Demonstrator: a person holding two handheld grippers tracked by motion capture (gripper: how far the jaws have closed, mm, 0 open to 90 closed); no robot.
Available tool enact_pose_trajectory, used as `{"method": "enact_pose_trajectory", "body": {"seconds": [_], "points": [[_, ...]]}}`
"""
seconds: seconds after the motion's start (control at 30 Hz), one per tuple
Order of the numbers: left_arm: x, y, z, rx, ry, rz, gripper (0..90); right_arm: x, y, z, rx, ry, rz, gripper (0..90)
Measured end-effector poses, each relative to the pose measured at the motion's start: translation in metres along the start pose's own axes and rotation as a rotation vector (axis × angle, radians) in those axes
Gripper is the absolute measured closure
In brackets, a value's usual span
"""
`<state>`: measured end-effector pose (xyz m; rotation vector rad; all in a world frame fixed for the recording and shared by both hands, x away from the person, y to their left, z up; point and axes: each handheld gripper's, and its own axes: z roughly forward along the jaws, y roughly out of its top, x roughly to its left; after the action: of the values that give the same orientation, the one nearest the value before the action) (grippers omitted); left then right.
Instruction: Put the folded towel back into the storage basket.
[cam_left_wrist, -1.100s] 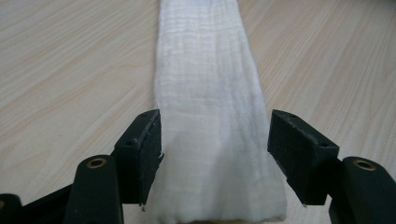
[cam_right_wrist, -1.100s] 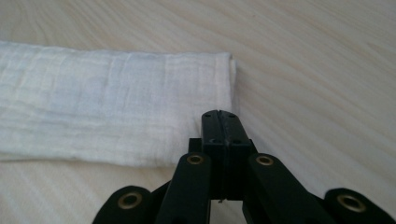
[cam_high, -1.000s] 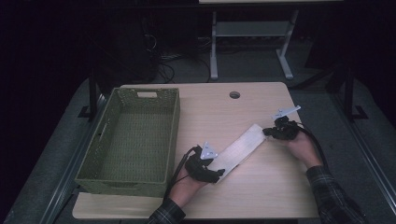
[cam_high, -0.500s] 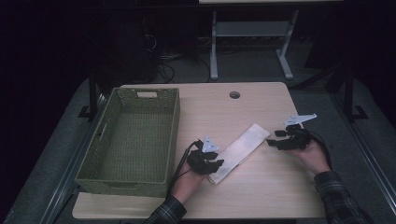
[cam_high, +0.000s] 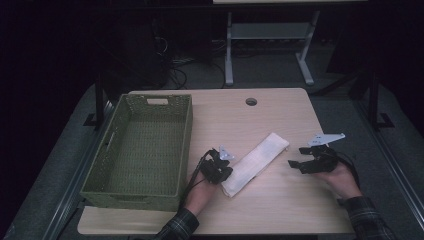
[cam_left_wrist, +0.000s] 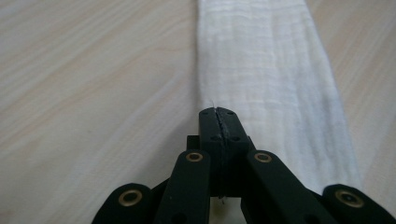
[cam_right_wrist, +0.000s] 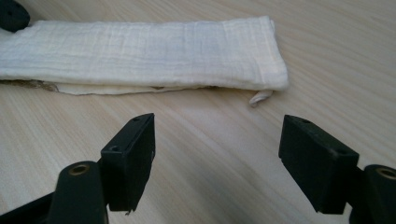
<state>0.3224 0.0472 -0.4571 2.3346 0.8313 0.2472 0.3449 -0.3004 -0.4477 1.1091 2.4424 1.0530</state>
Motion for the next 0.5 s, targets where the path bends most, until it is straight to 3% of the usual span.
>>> {"method": "enact_pose_trajectory", "body": {"seconds": [0.33, 0.5], "points": [[-0.02, -0.002, 0.0, 0.011, -0.1, 0.061, 89.5, -0.002, 0.001, 0.003, -0.003, -0.009, -0.02, 26.7], [-0.036, 0.001, 0.002, 0.019, -0.16, 0.136, 89.6, -0.001, 0.001, 0.004, 0.003, -0.005, -0.02, 26.6]]}}
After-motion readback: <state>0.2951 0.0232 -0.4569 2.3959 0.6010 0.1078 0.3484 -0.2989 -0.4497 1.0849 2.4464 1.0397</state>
